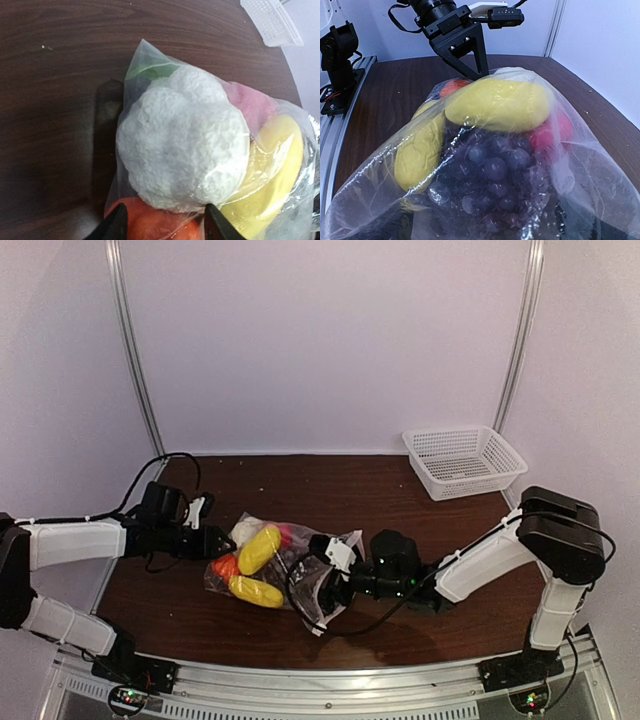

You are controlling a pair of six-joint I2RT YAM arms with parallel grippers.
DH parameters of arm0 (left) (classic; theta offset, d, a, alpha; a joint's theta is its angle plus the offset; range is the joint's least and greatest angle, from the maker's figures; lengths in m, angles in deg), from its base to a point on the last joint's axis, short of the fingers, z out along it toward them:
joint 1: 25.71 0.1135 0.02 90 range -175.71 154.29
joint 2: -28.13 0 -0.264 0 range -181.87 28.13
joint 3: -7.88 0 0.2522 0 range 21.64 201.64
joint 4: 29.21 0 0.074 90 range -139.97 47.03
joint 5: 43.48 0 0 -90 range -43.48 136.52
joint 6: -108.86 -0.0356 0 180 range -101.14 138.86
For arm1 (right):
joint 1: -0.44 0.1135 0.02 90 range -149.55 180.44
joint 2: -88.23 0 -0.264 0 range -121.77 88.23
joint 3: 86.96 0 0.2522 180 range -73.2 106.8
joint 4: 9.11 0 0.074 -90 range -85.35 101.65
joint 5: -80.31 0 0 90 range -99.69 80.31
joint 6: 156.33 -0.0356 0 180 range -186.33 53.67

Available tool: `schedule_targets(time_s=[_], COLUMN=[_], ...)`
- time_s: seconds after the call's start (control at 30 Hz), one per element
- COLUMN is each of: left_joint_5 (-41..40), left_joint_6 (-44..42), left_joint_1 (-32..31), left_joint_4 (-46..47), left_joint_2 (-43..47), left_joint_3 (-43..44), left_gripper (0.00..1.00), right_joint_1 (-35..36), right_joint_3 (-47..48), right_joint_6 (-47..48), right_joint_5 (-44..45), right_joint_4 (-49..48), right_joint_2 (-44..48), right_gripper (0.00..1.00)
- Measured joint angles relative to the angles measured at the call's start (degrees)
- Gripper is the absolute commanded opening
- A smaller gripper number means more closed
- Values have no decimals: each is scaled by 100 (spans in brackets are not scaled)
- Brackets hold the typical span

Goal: Open the zip-top bag and remove the fake food

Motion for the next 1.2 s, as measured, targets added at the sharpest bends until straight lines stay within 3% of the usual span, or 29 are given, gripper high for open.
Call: schedule_targets(time_s=[0.2, 0.67, 0.8, 1.03, 1.2], left_joint_5=[356, 404, 404, 236, 337], left_joint_6=[-44, -358, -474, -446, -378], left_joint_1=[-2, -935, -935, -935, -935], left_joint_4=[424, -57, -168, -402, -168], left_joint_2=[-219, 1073, 951, 798, 621], left_joint_3=[-13, 494, 605, 603, 577], left_gripper=[1, 0, 0, 0, 0], right_joint_1=[-190, -236, -260, -260, -260], right_joint_3=[-11, -302, -492, -514, -505], right_joint_6=[-129, -46, 201, 527, 435], right_joint_5=[-374, -361, -299, -393, -304], right_joint_4=[9, -911, -1123, -828, -761], right_joint_2=[-2, -186, -199, -212, -365], right_gripper=[100, 100, 99, 90, 91])
